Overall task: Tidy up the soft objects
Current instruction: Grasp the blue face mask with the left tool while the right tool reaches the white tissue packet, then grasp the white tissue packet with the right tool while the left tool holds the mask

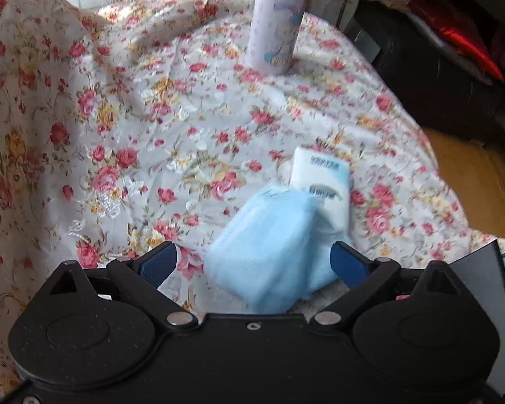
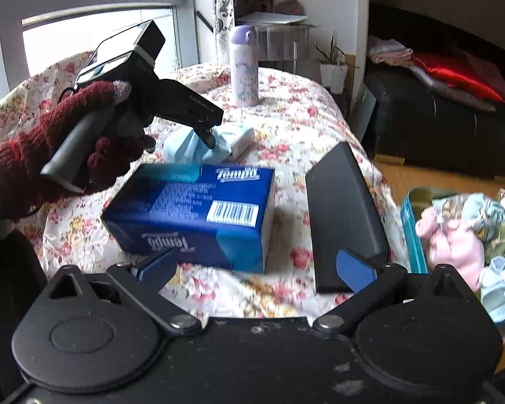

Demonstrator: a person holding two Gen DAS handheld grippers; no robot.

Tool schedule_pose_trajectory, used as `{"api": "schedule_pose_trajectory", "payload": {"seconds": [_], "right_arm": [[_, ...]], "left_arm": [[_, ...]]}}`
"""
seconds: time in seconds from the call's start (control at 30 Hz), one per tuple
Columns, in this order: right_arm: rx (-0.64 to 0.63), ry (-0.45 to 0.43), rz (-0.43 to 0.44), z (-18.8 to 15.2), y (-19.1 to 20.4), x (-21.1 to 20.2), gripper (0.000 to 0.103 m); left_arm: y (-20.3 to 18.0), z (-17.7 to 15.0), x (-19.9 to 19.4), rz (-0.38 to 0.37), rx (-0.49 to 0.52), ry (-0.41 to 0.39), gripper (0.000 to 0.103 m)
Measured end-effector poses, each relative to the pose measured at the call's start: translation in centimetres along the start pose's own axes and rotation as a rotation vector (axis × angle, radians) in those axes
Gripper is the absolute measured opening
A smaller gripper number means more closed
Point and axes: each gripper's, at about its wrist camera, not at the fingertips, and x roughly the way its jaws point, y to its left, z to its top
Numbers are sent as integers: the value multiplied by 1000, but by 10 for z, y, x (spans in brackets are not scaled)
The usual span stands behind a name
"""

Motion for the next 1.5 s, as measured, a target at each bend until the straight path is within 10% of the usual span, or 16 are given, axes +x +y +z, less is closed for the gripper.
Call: {"api": "schedule_pose_trajectory", "payload": {"seconds": [0.57,0.9,1.2,1.5], "right_arm": [[-43,-1,5,14,10,-3,102],[-139,-10,44,56,15,13,102],[-180,55,80,127,12,84,102],[-380,151,111,157,38,175,102]], "left_arm": [[-12,1,18,-33,53,61,98],[33,10,11,-126,-186,84,61],[65,16,-8,90,-267,-31,60],[79,13,9,142,-317,0,60]]}}
